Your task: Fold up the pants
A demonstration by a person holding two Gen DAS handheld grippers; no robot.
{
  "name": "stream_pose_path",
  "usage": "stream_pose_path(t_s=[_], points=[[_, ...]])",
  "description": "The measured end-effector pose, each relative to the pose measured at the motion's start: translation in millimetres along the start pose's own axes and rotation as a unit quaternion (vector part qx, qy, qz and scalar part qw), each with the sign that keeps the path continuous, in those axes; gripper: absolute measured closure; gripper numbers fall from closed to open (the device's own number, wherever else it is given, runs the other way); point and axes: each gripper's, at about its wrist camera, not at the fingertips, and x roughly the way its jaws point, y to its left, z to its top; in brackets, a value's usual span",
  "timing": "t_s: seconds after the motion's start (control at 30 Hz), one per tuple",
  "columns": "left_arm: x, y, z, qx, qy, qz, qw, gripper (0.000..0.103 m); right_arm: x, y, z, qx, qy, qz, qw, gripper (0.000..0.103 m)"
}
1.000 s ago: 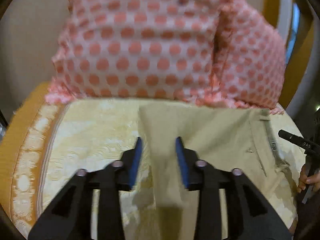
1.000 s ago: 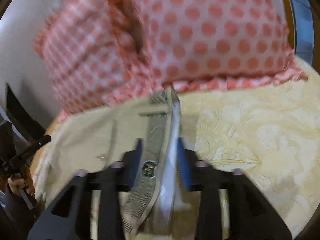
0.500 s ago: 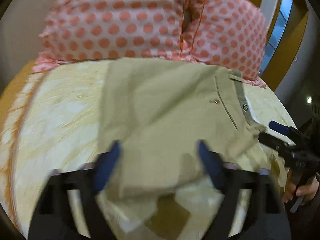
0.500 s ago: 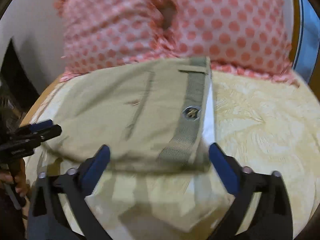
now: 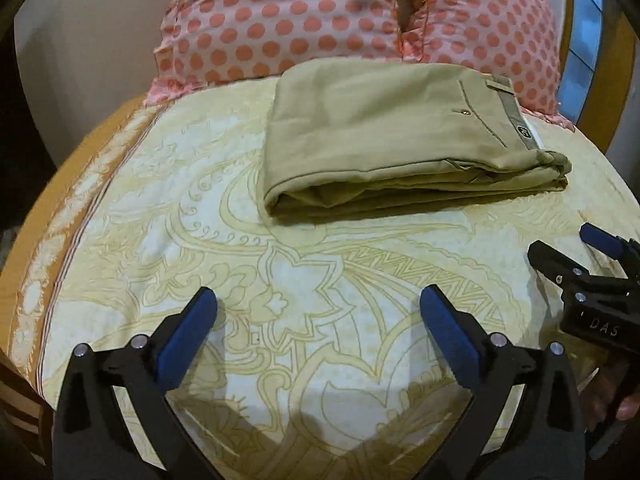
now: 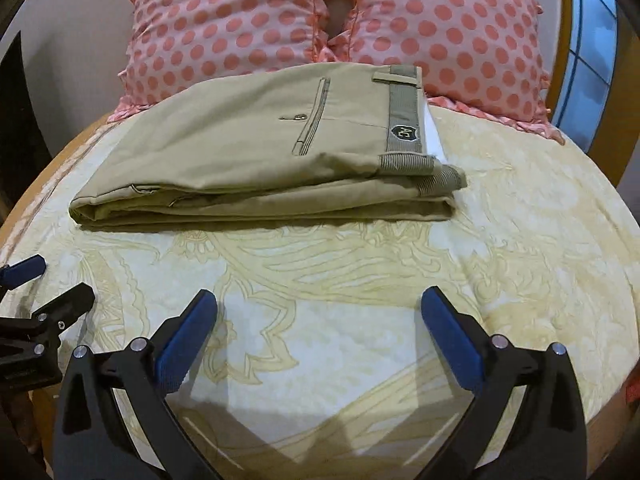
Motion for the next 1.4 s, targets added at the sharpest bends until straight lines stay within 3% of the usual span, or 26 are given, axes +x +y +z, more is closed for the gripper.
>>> stream_pose_path(t_s=[0.23, 1.4], points=[[-2.6, 3.0, -5.5, -0.001, -0.016, -0.002, 0.9999, 0.002, -0.9, 2.3, -2.4, 0.011, -0.003, -0.009, 1.0, 0.001], [-1.8, 6.7, -2.2, -0.001, -0.015, -0.003, 0.9999, 0.002, -0.8, 1.5, -1.4, 0.012, -0.002, -0.011, 1.0, 0.001]])
